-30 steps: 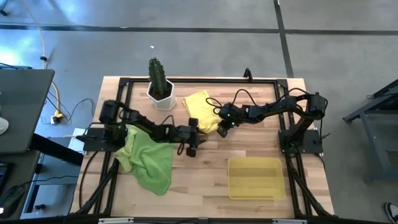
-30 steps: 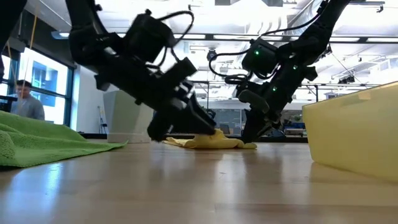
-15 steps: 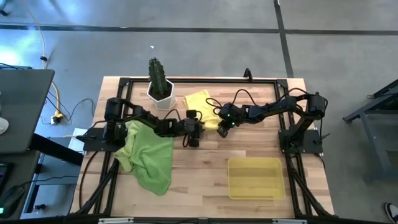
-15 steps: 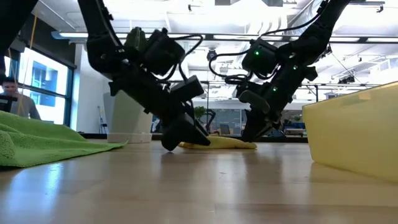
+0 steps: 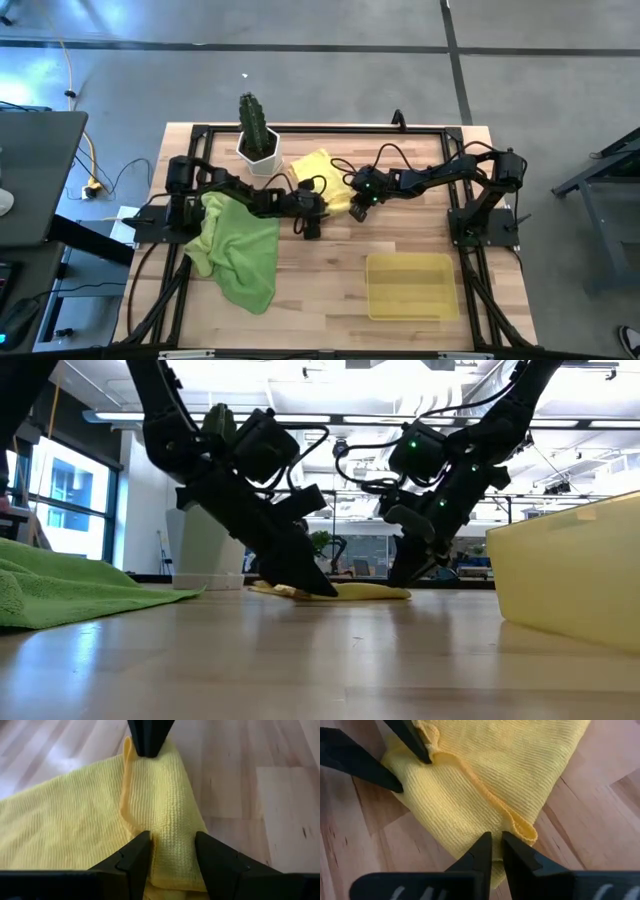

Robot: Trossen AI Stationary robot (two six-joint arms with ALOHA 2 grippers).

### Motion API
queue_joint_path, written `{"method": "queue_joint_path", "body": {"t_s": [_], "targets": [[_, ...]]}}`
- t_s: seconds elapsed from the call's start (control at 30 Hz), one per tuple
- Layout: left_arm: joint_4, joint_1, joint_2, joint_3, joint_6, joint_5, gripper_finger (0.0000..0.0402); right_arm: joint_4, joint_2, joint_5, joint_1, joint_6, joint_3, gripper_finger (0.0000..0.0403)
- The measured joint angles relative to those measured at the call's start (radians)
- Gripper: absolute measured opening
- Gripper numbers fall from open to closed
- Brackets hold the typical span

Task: Roll microfiber towels into tight, uniform cylinder then place into a basket
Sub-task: Roll the yellow towel

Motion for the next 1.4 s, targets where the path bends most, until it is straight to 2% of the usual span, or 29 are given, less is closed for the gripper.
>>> {"method": "queue_joint_path", "body": {"t_s": [0.1,0.23,0.4,0.5,0.6,0.83,0.97,1.07,1.27,1.4], "targets": [[-0.026,0.000,0.000,0.000,-0.024,0.000,0.0143,0.001,-0.005,-0.001,0.000,-0.061,0.000,0.0054],[-0.030,-0.001,0.000,-0.001,-0.052,0.006,0.0113,-0.007,-0.053,-0.007,0.000,-0.209,0.000,0.0063],[-0.029,0.000,0.001,-0.003,-0.052,0.040,0.0060,-0.043,-0.139,-0.091,0.019,-0.524,0.000,0.0064],[-0.025,0.000,0.002,-0.003,-0.048,0.041,0.0032,-0.070,-0.143,-0.100,0.048,-0.741,0.000,0.0064],[-0.026,0.000,0.002,-0.003,-0.046,0.041,0.0014,-0.081,-0.123,-0.101,0.074,-0.852,0.000,0.0072],[-0.018,0.000,0.002,-0.005,-0.063,0.044,0.0015,-0.069,-0.088,-0.089,0.106,-0.864,0.000,0.0141],[-0.001,-0.002,0.004,-0.006,-0.064,0.057,0.0020,-0.038,-0.036,-0.021,0.105,-0.872,0.000,0.0163],[0.000,-0.003,0.004,-0.006,-0.064,0.072,0.0020,0.001,0.005,0.035,0.104,-0.894,0.001,0.0165],[0.003,-0.007,0.005,-0.005,-0.064,0.101,0.0017,0.048,0.036,0.041,0.105,-0.930,0.003,0.0165],[0.004,-0.007,0.004,-0.005,-0.063,0.093,0.0020,0.044,0.038,0.041,0.105,-0.891,0.003,0.0136]]}}
